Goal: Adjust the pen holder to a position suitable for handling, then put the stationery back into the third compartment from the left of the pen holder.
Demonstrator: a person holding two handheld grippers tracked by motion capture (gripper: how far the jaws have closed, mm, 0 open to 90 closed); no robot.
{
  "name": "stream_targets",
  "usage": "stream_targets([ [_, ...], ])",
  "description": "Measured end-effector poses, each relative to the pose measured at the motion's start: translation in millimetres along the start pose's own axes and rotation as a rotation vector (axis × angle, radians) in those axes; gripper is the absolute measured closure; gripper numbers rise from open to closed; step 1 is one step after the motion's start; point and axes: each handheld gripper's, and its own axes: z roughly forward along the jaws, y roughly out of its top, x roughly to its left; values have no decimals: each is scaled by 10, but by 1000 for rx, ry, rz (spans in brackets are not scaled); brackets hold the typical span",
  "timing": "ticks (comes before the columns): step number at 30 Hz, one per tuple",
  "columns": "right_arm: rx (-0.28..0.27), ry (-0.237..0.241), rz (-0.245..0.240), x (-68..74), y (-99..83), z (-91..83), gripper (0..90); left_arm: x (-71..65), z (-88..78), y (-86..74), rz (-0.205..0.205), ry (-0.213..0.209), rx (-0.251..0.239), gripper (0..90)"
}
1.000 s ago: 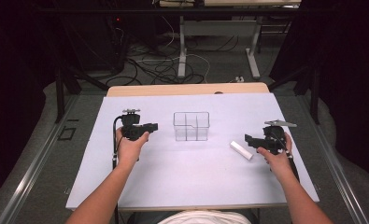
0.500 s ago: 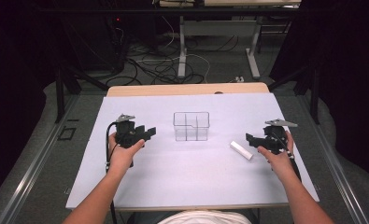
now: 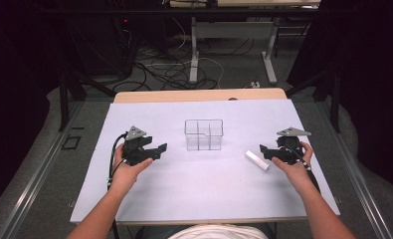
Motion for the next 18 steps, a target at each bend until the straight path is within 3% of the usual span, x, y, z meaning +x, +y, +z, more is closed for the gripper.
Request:
stream_targets([
  [2,7,15,-7,7,5,2,232,-14,-7,0,27,3,3,280],
  [4,25,36,-12,17,9,12,251,-33,-8,-4,29,0,8,279],
  [11,65,95,-58,64,40,27,319,-65,32,-31,-18,-28,3,210],
  [14,59,128,-93,90,55,41,339,-62,43,-39,-16,-34,-8,163],
  [18,77,136,-118,126,70,43,338,-80,58,-51,-26,-37,-7,120],
])
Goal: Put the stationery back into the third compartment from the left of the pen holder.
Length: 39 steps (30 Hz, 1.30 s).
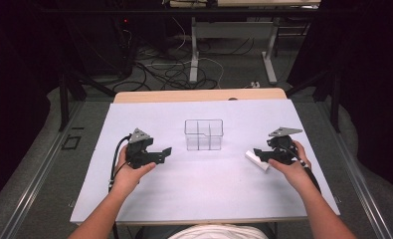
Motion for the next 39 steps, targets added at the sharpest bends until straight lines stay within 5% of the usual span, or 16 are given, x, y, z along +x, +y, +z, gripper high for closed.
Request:
stream_targets([
  [5,27,2,-33,32,12,17,338,-9,12,-8,-10,2,-6,3],
  [13,80,37,-104,46,-19,74,342,-14,29,-30,-15,-4,4,2],
  [27,186,111,-94,20,-129,168,473,-46,69,-69,1,-19,19,2],
  [39,270,110,-63,10,-198,219,548,-36,83,-86,28,-17,30,2],
])
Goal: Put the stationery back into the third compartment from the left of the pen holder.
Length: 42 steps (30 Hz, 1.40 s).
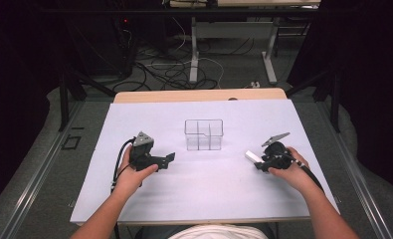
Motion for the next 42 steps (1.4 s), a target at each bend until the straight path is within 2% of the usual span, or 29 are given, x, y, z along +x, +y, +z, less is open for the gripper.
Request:
stream_targets([
  [5,13,3,-15,10,5,-7,579,-9,12,-7,0,5,-1,2],
  [7,18,2,-42,13,9,-11,604,-13,18,-11,0,9,-5,2],
  [10,28,3,-64,26,17,-26,630,-12,20,-13,3,10,-1,2],
  [12,37,9,-62,39,22,-22,666,-14,24,-13,2,10,-1,2],
  [13,38,12,-78,32,25,-24,666,-14,27,-13,5,9,0,2],
  [19,54,14,-62,47,39,-21,670,-9,24,-12,6,-5,17,2],
  [23,56,-4,-70,64,44,-19,671,0,25,-15,8,-1,16,2],
  [24,75,1,-75,61,54,-30,671,2,25,-15,9,0,17,2],
  [25,25,2,-69,66,41,8,672,2,25,-16,10,-1,17,2],
  [26,128,-20,-96,64,77,-56,672,3,25,-16,11,-1,18,2],
  [27,62,-24,-81,82,59,-11,672,4,25,-16,10,-1,19,2],
  [28,68,-15,-88,83,63,-14,672,5,25,-16,11,-1,19,2],
  [30,68,-26,-107,94,65,-15,673,5,24,-17,9,-2,22,2],
  [34,60,-32,-93,110,66,-23,674,-1,34,-23,-1,3,10,2],
  [41,13,-48,-128,158,86,-67,675,6,33,-20,0,4,10,2],
  [42,6,-62,-137,168,91,-75,675,8,32,-19,4,4,11,2],
])
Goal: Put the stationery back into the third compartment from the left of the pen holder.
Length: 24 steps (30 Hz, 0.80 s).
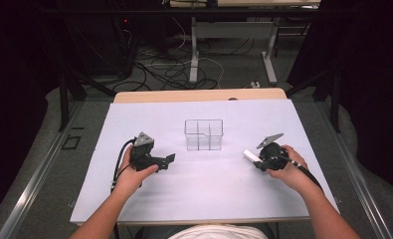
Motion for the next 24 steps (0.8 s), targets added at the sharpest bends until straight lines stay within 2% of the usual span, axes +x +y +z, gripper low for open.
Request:
stream_targets([
  [1,-9,-6,-12,5,9,-7,675,-1,-1,0,-2,0,0,2],
  [2,-17,-13,-2,19,21,-16,675,-2,-1,0,-2,-1,0,2],
  [4,-18,10,-12,34,48,-42,675,-5,-1,0,-6,1,3,2],
  [5,-26,-2,-34,48,67,-51,675,-7,4,2,-11,-1,-3,2],
  [8,-35,1,-80,116,140,-45,675,0,-4,9,-12,-4,11,2],
  [9,-33,5,-91,142,167,-52,675,-4,2,5,-16,5,-4,2],
  [12,-34,-1,-166,217,262,-64,675,8,-11,16,-15,-3,-2,2],
  [15,-19,-8,-268,291,378,-104,675,9,-12,19,-18,0,-8,2],
  [16,-14,-14,-299,321,419,-122,675,1,-12,18,-30,-5,-6,2],
  [20,13,-20,-406,439,565,-176,675,6,-15,27,-15,-15,-5,2],
  [23,41,-35,-510,535,643,-191,674,-4,-13,36,-15,-16,-15,2],
  [24,46,-40,-528,578,655,-186,674,-6,-18,40,-11,-19,-8,2],
])
